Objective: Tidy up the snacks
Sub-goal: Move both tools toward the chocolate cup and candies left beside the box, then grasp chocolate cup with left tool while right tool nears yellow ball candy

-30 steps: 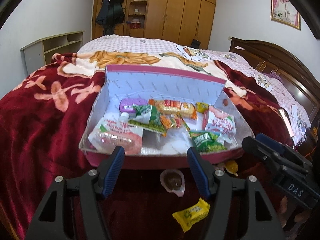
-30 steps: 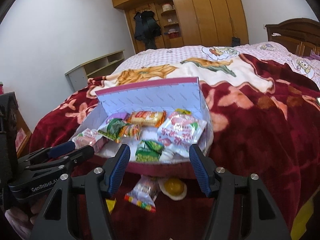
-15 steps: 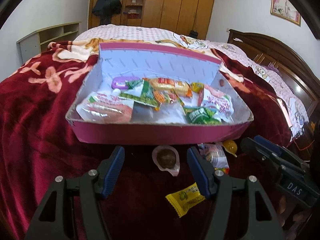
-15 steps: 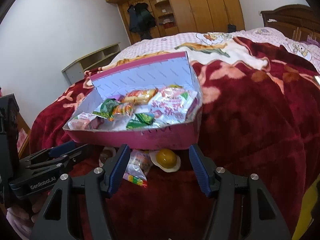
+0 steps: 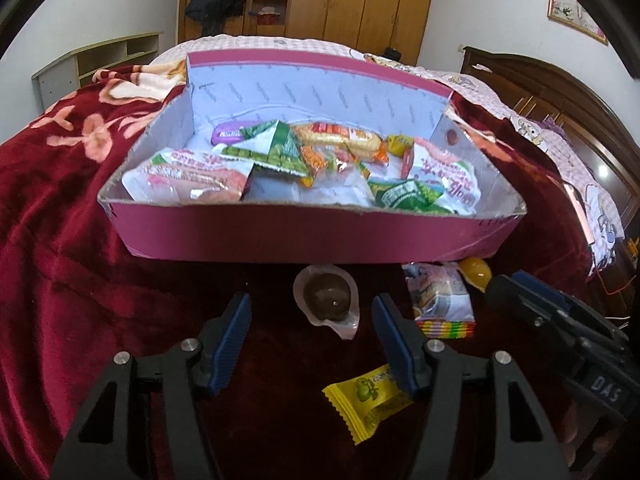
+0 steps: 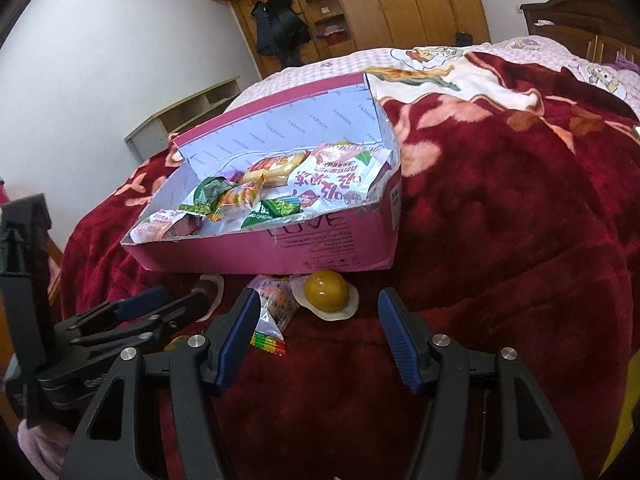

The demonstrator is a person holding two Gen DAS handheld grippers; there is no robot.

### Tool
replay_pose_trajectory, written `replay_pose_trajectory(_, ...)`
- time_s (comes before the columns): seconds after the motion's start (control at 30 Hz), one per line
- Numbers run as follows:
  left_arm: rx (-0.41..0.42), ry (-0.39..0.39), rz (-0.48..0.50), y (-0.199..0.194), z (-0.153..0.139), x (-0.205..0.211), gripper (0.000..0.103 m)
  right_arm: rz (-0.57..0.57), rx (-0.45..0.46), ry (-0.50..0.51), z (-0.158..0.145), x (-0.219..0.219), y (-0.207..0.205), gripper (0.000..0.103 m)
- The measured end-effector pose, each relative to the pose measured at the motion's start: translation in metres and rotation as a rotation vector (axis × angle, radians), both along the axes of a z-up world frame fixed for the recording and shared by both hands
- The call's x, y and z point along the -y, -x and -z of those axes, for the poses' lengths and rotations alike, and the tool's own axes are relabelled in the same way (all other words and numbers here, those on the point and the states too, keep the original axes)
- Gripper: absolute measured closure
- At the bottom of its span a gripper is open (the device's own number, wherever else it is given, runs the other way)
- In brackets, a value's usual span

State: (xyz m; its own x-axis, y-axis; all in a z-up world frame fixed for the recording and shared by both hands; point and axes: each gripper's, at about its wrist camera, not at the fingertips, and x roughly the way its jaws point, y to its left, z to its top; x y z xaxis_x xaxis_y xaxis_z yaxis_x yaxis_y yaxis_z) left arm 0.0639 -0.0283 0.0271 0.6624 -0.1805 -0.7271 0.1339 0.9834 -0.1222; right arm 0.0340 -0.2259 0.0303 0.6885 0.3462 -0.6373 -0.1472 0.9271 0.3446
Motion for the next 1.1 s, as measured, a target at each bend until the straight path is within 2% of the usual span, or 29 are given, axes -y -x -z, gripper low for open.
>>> replay_pose_trajectory(0.17,-0.003,-0.012,-0.018,-0.003,0.007,0.000,0.043,0.017,-0.018,-0.015,0.006,0.003,-0.003,0.041)
replay_pose_trajectory(0.33,-0.007,-0.009,-0.022,-0.006,0.010,0.000,0.043,0.034,-0.027,-0.004,0.009,0.003,-0.003,0.046)
replay_pose_trajectory(0.63,-0.005,-0.034,-0.032,-0.008,0.012,0.006,0.044,0.049,-0.026,-0.005,0.011,0.003,-0.003,0.047)
replay_pose_trajectory(0.83,0.007,-0.016,-0.054,-0.005,0.011,-0.003,0.064,0.052,-0.023,0.001,0.013,0.001,-0.003,0.047)
replay_pose_trajectory(1.1,0.019,0.008,-0.048,-0.001,0.012,-0.009,0.064,0.083,-0.042,0.022,0.012,-0.003,-0.006,0.054)
